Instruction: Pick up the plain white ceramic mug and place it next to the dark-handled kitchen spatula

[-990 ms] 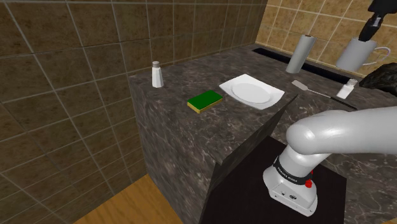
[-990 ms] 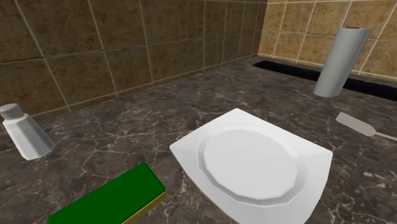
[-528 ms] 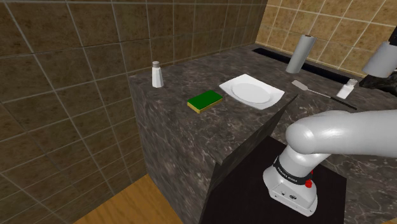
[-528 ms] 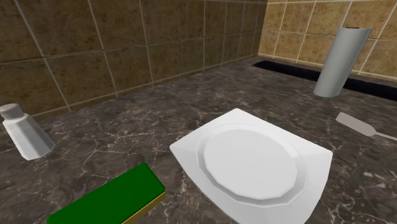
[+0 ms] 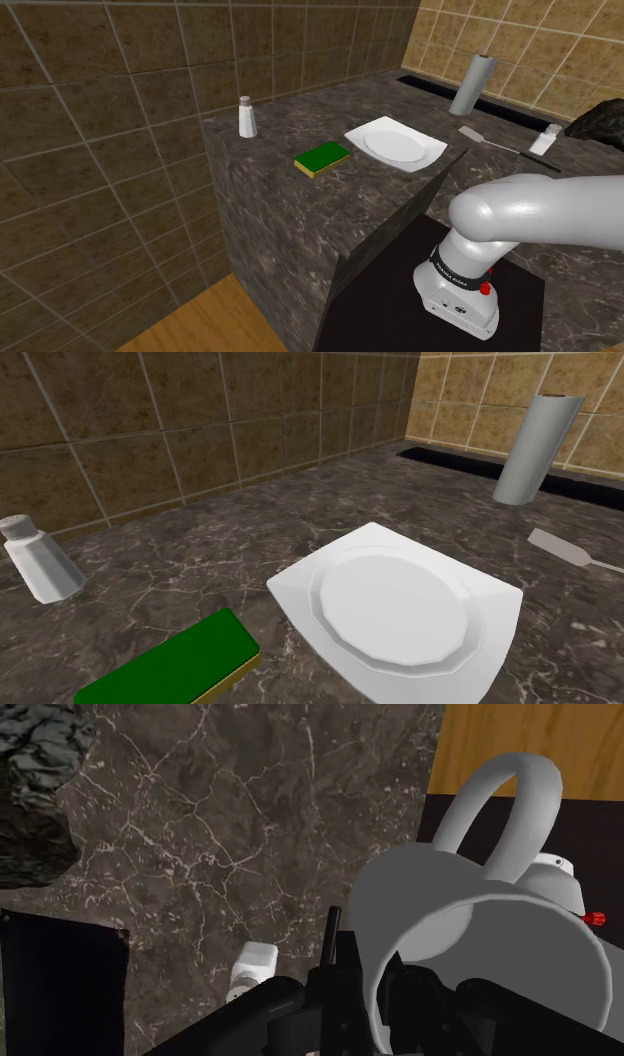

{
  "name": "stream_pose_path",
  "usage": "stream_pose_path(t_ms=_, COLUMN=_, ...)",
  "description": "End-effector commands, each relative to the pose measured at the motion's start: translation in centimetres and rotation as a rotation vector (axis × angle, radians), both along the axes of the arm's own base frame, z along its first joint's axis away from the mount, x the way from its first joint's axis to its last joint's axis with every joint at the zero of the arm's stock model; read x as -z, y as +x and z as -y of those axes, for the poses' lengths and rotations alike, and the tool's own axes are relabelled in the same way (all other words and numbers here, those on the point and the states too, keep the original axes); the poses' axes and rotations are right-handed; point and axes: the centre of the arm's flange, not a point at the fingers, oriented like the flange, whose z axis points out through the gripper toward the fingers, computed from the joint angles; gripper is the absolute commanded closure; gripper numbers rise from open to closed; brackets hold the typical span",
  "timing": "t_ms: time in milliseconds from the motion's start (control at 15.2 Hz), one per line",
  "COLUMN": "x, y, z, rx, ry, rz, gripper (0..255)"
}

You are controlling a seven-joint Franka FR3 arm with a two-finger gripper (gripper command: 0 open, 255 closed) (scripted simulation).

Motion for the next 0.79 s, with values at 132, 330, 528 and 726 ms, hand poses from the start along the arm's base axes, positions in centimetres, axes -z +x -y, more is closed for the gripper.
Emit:
stream_pose_path(t_ms=132, x=1.9, y=-1.7, z=0.4, rx=-0.002, ry=0.0, rz=-0.001, gripper=255)
stream_pose_path(t_ms=330, x=3.5, y=-1.7, z=0.4, rx=-0.002, ry=0.0, rz=-0.001, gripper=255)
stream_pose_path(t_ms=528, x=5.0, y=-1.7, z=0.4, rx=-0.002, ry=0.0, rz=-0.001, gripper=255)
stream_pose_path(t_ms=726, x=6.6, y=-1.7, z=0.4, rx=-0.002, ry=0.0, rz=-0.001, gripper=255)
